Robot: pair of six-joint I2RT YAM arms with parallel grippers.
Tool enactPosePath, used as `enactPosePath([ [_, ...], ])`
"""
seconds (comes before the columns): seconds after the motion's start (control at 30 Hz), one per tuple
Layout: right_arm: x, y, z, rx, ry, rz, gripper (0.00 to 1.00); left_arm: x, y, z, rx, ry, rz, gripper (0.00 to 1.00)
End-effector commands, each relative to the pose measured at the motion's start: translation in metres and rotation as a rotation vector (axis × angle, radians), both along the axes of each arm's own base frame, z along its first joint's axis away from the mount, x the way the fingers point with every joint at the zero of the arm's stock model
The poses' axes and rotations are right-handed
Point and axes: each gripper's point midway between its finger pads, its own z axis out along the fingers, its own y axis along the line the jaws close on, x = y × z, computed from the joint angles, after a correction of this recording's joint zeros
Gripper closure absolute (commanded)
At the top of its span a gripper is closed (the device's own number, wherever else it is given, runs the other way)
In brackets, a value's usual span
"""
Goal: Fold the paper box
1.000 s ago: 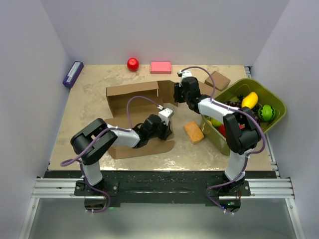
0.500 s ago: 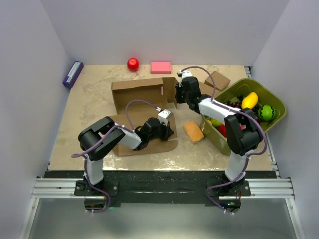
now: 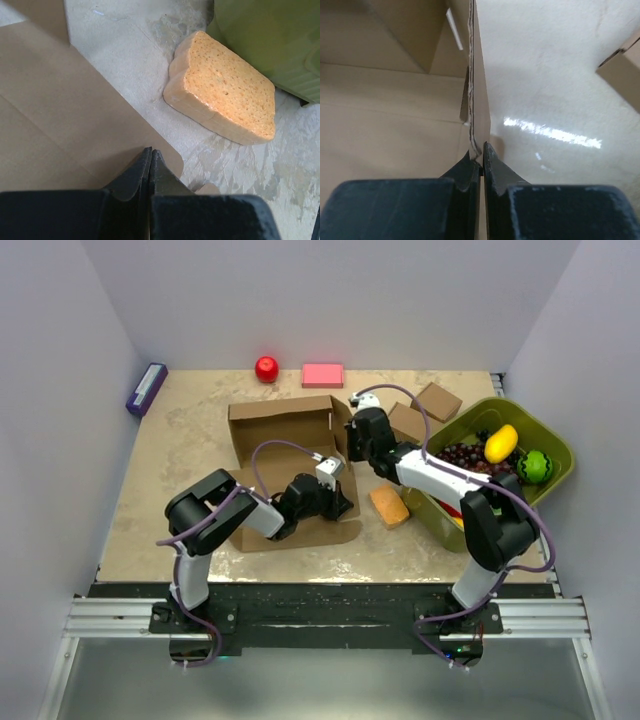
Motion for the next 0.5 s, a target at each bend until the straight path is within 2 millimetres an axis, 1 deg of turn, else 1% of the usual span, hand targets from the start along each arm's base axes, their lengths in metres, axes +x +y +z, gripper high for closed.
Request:
enactPosePath([
  [0.0,-0.008,0.017,0.018,0.032,-0.014,-0.034,0.96,-0.029,0.030,-0.069,0.183,0.176,-0.007,1.00],
  [0.1,-0.013,0.026,0.006,0.041,0.014,-0.029,0.96,-0.027,0.031,-0.071,0.183,0.183,-0.004,1.00],
  [0.13,-0.014,0.027,0.001,0.035,0.018,-0.034,0.96,-0.028,0.031,-0.071,0.182,0.184,-0.005,1.00],
  [0.17,-0.016,0.028,-0.009,0.025,0.034,-0.038,0.96,-0.027,0.032,-0.071,0.181,0.183,-0.004,1.00],
  [0.23,-0.016,0.026,-0.018,0.014,0.047,-0.056,0.97,-0.028,0.031,-0.069,0.178,0.179,-0.007,1.00],
  [0.27,-0.016,0.024,-0.027,0.003,0.063,-0.071,0.97,-0.029,0.031,-0.067,0.173,0.175,-0.012,1.00],
  [0.33,-0.015,0.020,-0.033,-0.008,0.066,-0.099,0.98,-0.028,0.030,-0.058,0.158,0.157,-0.013,1.00],
  [0.37,-0.016,0.018,-0.033,-0.011,0.062,-0.113,0.98,-0.027,0.029,-0.046,0.138,0.141,-0.015,1.00],
  [0.4,-0.015,0.016,-0.032,-0.013,0.059,-0.119,0.98,-0.026,0.028,-0.040,0.129,0.132,-0.015,1.00],
  [0.43,-0.016,0.015,-0.032,-0.016,0.056,-0.122,0.97,-0.026,0.027,-0.033,0.121,0.124,-0.017,0.97],
  [0.47,-0.015,0.014,-0.030,-0.015,0.050,-0.124,0.97,-0.024,0.025,-0.019,0.102,0.110,-0.015,0.93],
])
